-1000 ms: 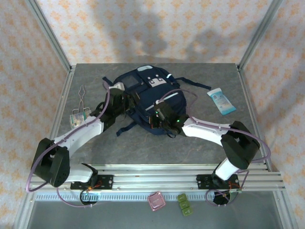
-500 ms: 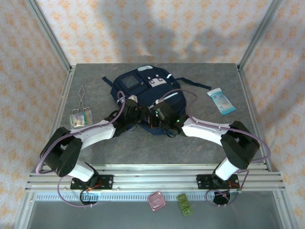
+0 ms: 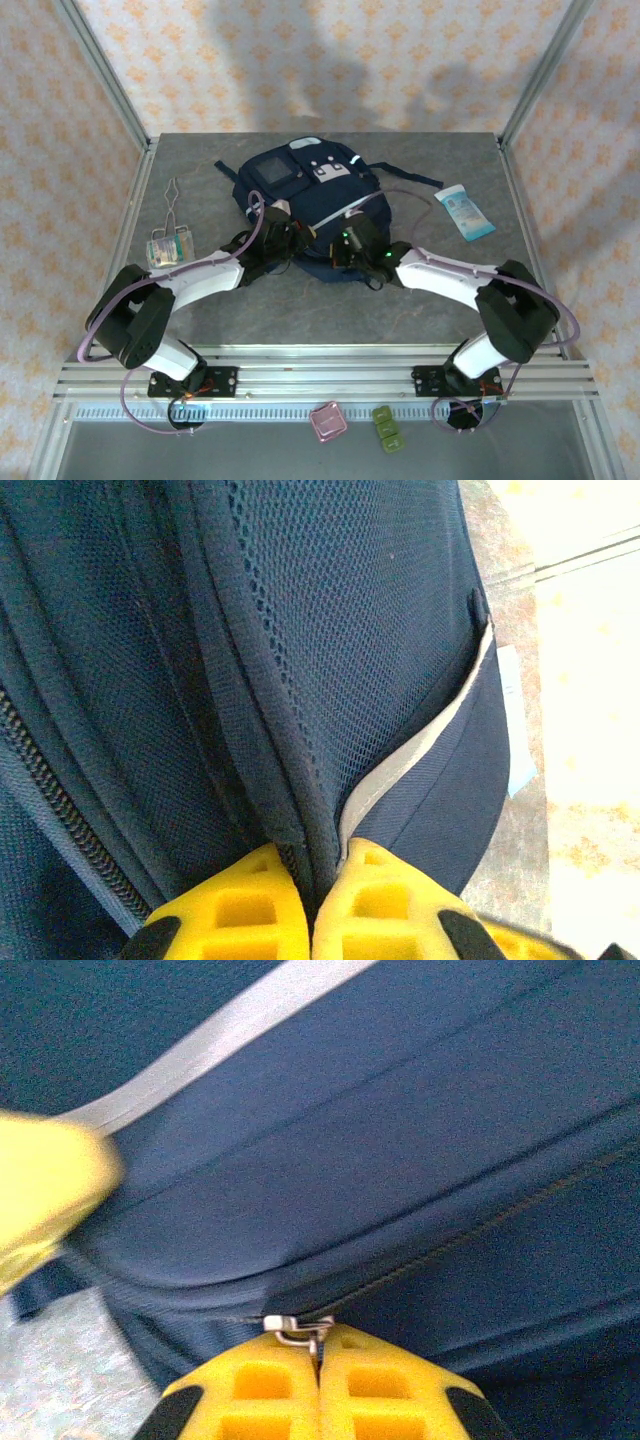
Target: Pack the student bag
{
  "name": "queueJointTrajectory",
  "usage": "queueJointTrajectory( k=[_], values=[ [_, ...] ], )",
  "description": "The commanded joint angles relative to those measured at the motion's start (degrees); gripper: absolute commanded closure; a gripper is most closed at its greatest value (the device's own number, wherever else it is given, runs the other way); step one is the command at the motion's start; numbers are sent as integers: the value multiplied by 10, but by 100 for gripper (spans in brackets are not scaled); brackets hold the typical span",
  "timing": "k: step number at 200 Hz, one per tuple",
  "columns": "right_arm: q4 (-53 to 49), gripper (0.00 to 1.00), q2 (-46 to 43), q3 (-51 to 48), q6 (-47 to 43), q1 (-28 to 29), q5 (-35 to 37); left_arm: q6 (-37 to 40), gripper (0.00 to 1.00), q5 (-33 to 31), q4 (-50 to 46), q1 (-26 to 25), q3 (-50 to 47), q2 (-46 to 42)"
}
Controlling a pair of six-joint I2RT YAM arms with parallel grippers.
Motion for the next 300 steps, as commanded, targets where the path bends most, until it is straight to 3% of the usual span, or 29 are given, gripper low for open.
queueJointTrajectory(
  k=[1, 29, 53, 94, 137, 158, 178, 201, 232, 263, 300],
  values=[
    [-74, 100, -29, -24, -17, -46, 71, 26, 100, -27, 4, 23, -5, -25],
    [-82, 100, -26, -10, -30, -59, 100, 42, 100, -18, 7, 27, 2, -20],
    [-89, 100, -29, -14, -32, -55, 75, 87, 100, -1, -8, 46, 32, -10],
    [-80, 100, -48, -24, -2, 13, 49, 190, 100, 11, -80, 89, 97, 1],
    [-2, 100, 27, 53, 33, 68, -20, 194, 100, -26, -94, 159, 80, -36],
    [60, 100, 83, 100, 58, 69, -94, 169, 75, -53, -100, 177, 68, -62],
    [62, 100, 125, 145, 58, 70, -105, 140, 61, -35, -97, 176, 41, -94],
    [62, 100, 134, 154, 52, 69, -99, 92, 58, -19, -91, 156, -17, -141],
    [56, 100, 141, 153, 44, 70, -96, 17, 53, -34, -61, 90, -87, -179],
    [66, 100, 146, 148, 46, 70, -105, -31, 49, -49, -10, 56, -113, -165],
    [70, 100, 147, 146, 44, 73, -109, -37, 48, -73, 27, 49, -95, -123]
  ],
)
